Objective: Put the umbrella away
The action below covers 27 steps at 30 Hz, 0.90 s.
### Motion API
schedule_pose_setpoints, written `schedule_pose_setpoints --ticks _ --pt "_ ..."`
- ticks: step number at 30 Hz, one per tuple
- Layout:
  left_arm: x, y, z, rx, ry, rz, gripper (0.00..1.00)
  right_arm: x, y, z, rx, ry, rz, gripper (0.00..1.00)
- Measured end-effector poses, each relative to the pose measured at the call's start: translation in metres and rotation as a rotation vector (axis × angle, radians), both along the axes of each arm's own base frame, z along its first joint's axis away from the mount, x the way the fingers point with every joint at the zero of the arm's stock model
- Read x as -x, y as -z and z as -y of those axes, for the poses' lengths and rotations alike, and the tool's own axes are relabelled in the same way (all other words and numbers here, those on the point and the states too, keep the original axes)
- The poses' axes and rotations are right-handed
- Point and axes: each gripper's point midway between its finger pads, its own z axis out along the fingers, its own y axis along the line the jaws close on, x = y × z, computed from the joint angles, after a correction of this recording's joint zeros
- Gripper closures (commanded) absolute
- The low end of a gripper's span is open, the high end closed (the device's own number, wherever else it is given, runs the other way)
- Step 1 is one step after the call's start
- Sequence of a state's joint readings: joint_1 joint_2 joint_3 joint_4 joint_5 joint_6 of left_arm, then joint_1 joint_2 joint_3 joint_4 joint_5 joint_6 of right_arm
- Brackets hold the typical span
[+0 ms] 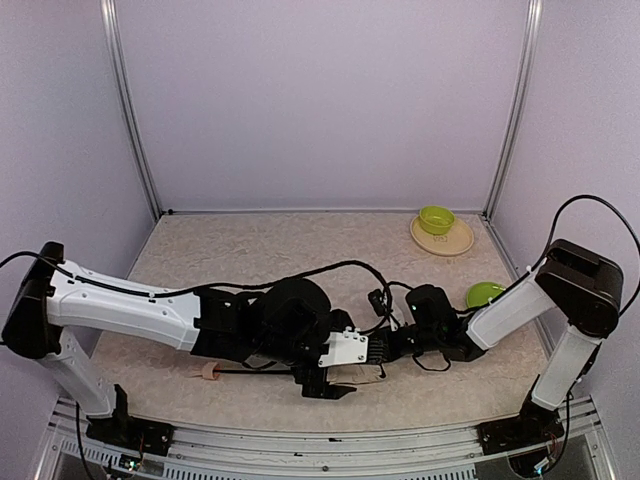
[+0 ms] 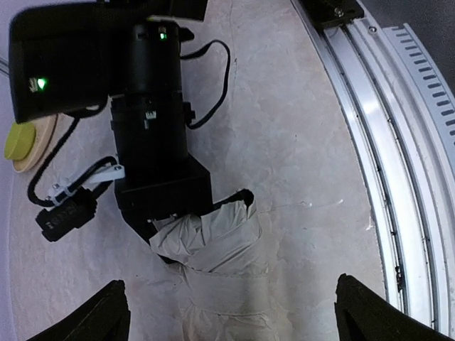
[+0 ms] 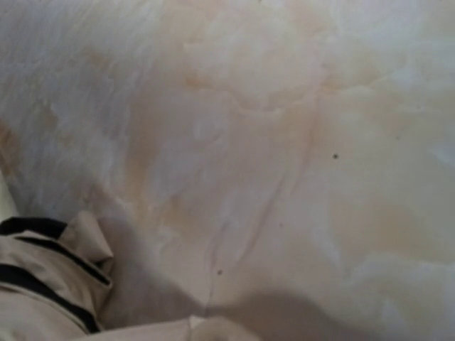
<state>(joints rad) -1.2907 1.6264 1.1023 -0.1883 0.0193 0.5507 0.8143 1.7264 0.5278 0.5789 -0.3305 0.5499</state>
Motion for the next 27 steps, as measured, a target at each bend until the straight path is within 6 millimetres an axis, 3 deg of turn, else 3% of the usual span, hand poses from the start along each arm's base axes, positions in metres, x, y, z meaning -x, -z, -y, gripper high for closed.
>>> schedule_pose_setpoints --ticks 3,7,10,13,17,21,23,27 --pt "-0.019 0.035 0.002 -0.066 -0.016 -0.055 0.07 0.0 0.001 0.0 0.004 0.001 0.002 1.0" --pt "-0.032 0.09 -0.014 -0.191 -0.027 -0.142 0.08 0.0 0.001 0.001 0.01 0.001 0.003 1.0" --pt "-0.032 0.113 -0.02 -0.246 -0.023 -0.165 0.13 -0.001 0.001 0.001 0.012 0.001 0.003 1.0" --pt "-0.033 0.122 -0.021 -0.264 -0.023 -0.162 0.24 -0.001 0.002 0.001 0.012 0.001 0.002 1.0" --pt "-0.036 0.124 -0.019 -0.261 -0.026 -0.145 0.47 0.0 0.003 0.002 0.018 0.001 -0.004 1.0" --pt "-0.036 0.127 -0.018 -0.263 -0.02 -0.142 0.79 0.001 0.003 0.003 0.028 0.002 -0.006 1.0" --pt "-0.036 0.127 -0.018 -0.26 -0.018 -0.143 1.0 0.001 0.001 0.004 0.031 0.004 -0.002 1.0" --pt "-0.038 0.123 -0.014 -0.247 -0.015 -0.131 1.0 0.0 -0.004 0.005 0.032 0.005 0.013 1.0"
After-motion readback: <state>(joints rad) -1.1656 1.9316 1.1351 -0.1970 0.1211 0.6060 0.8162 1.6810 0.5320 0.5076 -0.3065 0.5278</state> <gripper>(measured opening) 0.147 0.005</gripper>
